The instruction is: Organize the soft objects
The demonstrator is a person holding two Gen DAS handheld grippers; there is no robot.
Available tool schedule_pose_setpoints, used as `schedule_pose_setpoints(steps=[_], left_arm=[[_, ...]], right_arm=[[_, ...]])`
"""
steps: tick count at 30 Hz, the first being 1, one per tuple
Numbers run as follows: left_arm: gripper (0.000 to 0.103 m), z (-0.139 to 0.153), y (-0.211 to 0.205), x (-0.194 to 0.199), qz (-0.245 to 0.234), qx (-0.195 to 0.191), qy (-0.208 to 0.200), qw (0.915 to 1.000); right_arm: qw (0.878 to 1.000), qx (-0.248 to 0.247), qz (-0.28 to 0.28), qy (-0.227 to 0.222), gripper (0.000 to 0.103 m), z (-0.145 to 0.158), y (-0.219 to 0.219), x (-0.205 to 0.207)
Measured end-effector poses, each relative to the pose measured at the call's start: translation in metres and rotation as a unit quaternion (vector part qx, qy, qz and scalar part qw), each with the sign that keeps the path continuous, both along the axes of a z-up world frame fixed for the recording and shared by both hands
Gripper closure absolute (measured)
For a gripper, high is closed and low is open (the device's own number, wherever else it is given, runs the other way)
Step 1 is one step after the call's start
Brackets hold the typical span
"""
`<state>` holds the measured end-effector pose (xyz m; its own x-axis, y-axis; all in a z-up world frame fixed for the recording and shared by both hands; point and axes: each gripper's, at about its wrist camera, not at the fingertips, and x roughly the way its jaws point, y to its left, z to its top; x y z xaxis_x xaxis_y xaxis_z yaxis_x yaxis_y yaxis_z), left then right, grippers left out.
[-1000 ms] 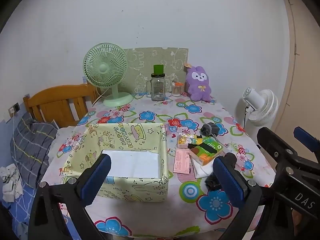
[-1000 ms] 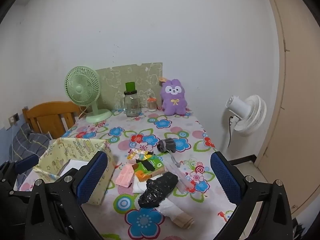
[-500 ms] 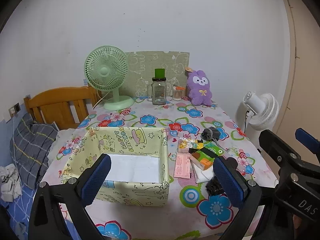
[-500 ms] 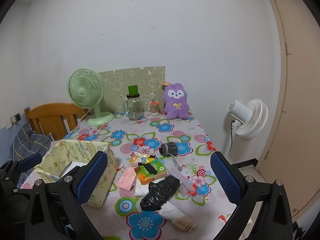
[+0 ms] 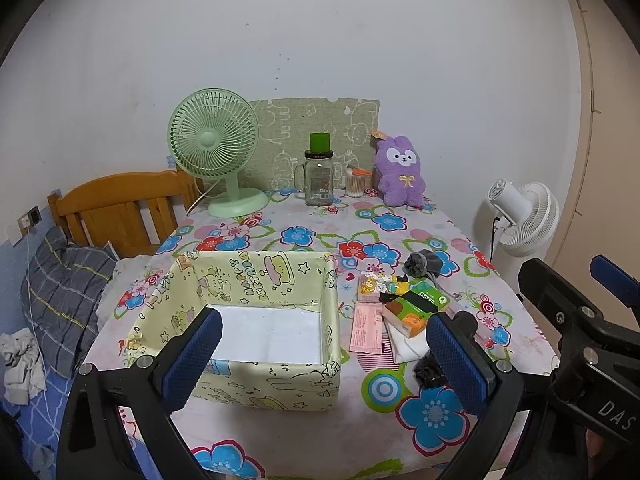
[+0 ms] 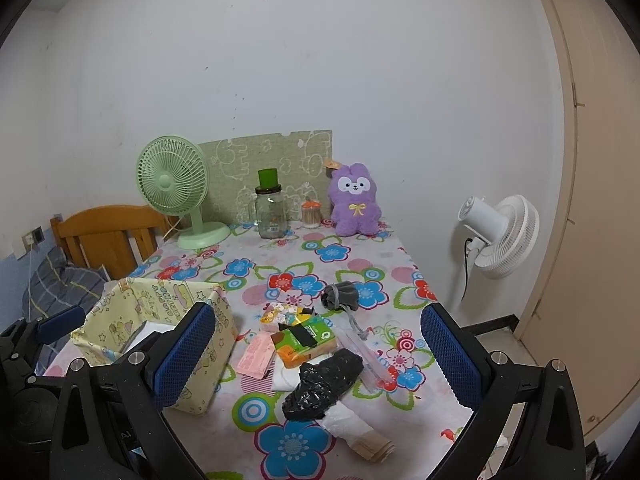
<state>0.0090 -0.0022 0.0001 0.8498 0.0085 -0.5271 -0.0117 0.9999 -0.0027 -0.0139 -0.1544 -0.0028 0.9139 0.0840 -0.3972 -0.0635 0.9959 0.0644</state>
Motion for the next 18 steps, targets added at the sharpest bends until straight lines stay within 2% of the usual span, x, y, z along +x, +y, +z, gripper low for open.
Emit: schedule_pose_setpoints(steps=[18], left_arm=[[0.0, 0.0009, -0.0002, 0.0008, 0.0, 0.0, 0.0, 1.0]], right_arm=[[1.0, -0.001, 0.002, 0.003, 0.0, -0.0002, 0.0003, 0.0041]])
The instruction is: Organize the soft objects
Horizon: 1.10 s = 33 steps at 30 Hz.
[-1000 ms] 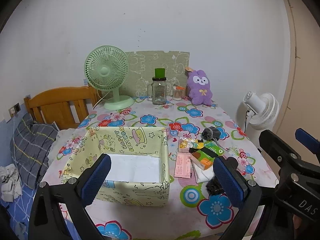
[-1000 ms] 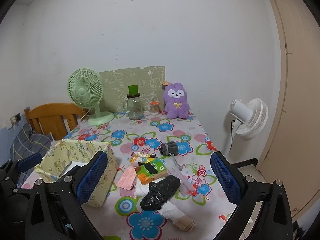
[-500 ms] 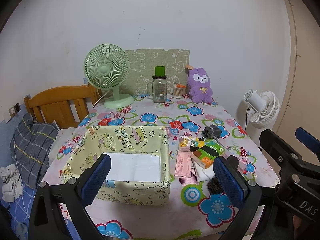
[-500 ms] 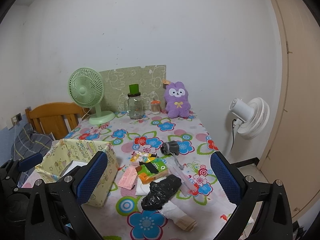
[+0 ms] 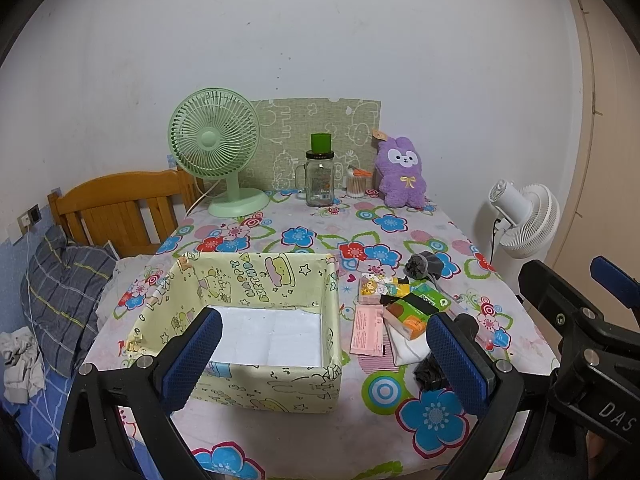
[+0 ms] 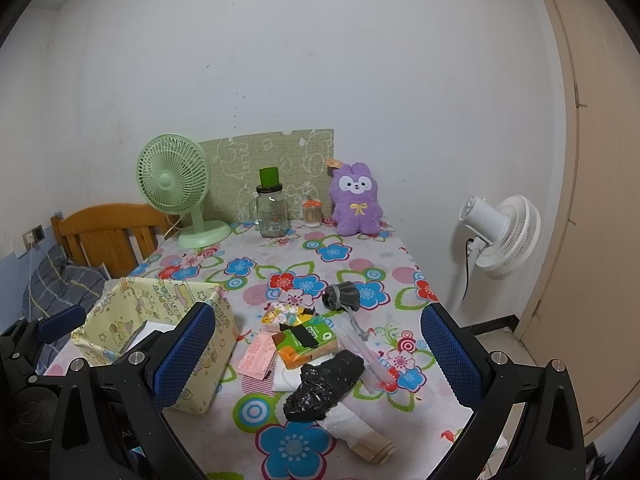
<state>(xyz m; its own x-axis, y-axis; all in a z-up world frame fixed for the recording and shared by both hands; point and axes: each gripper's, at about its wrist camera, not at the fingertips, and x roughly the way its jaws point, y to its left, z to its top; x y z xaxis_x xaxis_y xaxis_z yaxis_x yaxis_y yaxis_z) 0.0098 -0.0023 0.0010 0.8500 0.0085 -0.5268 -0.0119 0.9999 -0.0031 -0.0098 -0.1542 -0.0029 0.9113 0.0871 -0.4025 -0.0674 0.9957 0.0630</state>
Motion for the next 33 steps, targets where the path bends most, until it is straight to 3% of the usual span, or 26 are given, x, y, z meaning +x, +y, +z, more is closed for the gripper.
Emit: schedule_pose_setpoints(steps=[33], left_arm=[[0.0, 0.0054, 0.0008, 0.0075, 0.0, 0.0, -0.005, 1.0]], right_arm=[[1.0, 0.006, 0.006, -0.003, 0.0, 0.0016, -0.0026, 0.0009]])
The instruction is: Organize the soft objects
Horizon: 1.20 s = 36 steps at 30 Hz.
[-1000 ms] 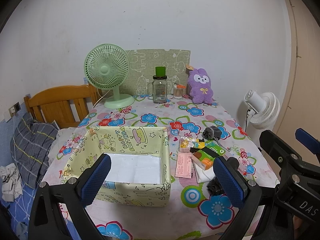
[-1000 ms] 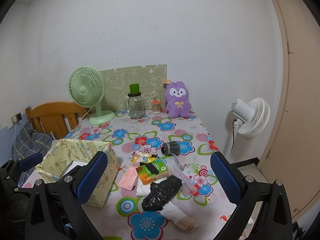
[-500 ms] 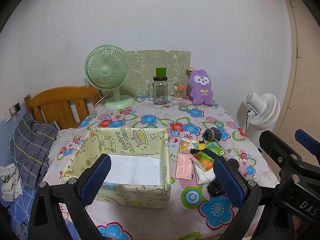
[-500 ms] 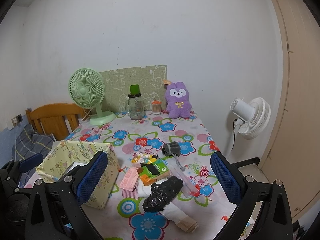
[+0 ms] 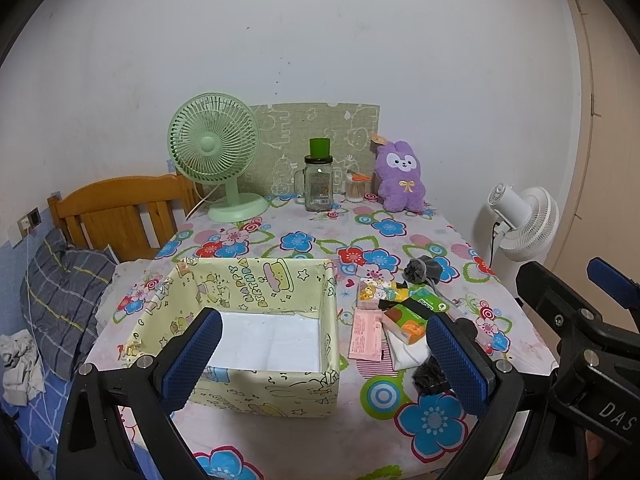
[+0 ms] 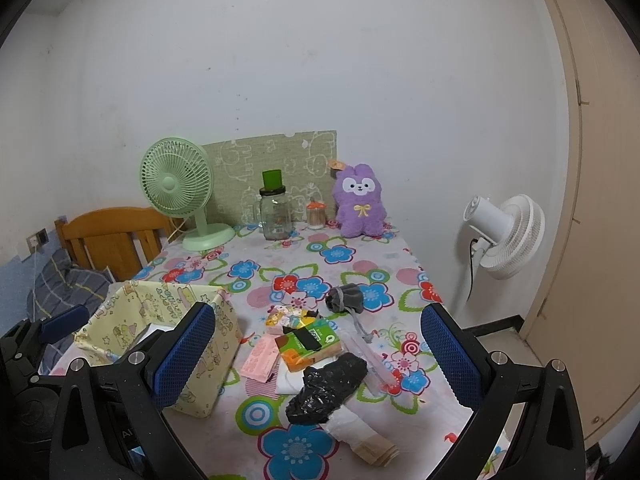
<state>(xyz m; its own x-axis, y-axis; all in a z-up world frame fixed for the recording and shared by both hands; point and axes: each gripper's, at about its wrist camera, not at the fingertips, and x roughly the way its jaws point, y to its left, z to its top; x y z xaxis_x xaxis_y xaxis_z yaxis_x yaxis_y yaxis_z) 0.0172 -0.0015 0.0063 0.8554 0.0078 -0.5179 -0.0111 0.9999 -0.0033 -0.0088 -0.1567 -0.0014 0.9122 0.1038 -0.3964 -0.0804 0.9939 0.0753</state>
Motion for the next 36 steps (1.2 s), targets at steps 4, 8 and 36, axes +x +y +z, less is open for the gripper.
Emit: schedule_pose_setpoints(steps=[4, 8, 36], left_arm=[[0.001, -0.003, -0.002, -0.003, 0.0, 0.0, 0.0, 1.0], [0.002, -0.008, -0.007, 0.0, -0.003, -0.005, 0.008, 1.0], [0.008, -0.062, -0.083, 0.025, -0.07, 0.017, 0.065, 0.9953]], right_arm=[[1.0, -0.003, 0.0, 0.0, 0.0, -0.001, -0.002, 0.001], [1.0, -0.006, -0.001, 0.002, 0.0, -0.005, -0.005, 0.002], [0.999, -0.006, 0.003, 0.047, 0.006, -0.057, -0.043, 0.026]])
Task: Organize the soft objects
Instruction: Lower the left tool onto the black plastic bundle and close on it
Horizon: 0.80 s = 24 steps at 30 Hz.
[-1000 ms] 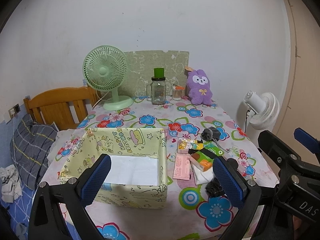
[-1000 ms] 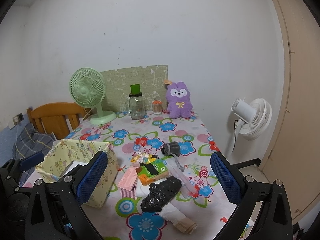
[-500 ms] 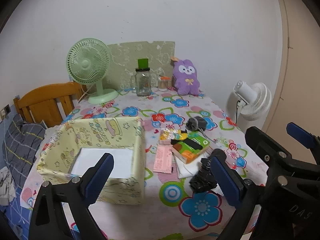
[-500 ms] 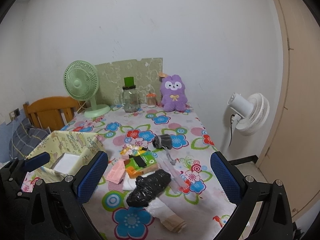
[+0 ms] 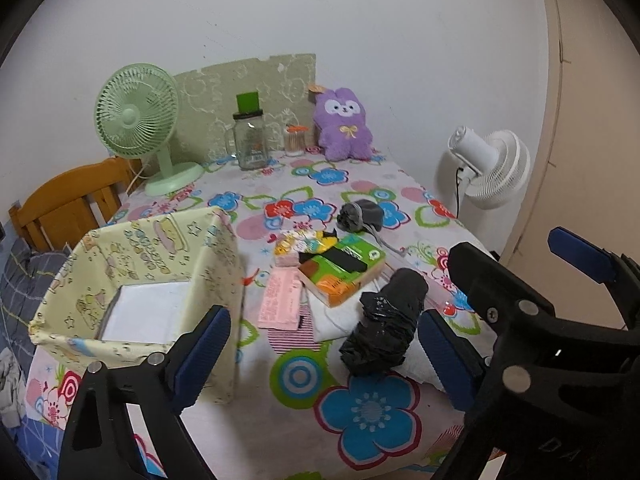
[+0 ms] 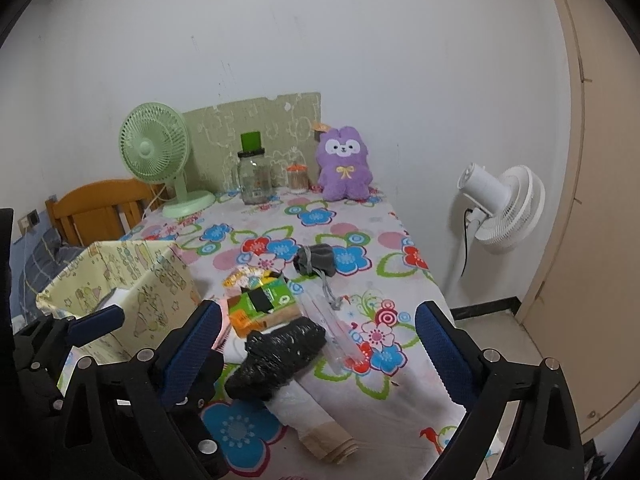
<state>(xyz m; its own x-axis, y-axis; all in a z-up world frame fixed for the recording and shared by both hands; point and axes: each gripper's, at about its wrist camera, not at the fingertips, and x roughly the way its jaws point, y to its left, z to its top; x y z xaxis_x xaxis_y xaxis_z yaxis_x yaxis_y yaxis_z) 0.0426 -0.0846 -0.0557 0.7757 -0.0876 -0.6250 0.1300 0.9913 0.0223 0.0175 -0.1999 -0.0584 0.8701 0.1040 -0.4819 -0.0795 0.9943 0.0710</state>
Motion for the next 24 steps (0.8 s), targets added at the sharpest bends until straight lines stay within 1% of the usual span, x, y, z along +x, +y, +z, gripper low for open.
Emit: schedule_pose_setpoints(steps=[5, 16, 24], left_arm=[[0.009, -0.011, -0.009, 0.008, -0.003, 0.005, 0.015, 0.9999], [0.016, -0.031, -0.027, 0.028, -0.022, 0.01, 0.045, 0.9987], [0.031, -0.046, -0.039, 0.038, -0.04, 0.015, 0.067, 0.9968]], right_arm=[[1.0, 0.005, -0.001, 0.02, 0.006, -0.013, -0.006, 0.012], [0.998, 0.009, -0.001, 0.055, 0.01, -0.034, -0.015, 0.034], [0.997, 0.008, 0.001, 0.075, 0.011, -0.048, -0.018, 0.045]])
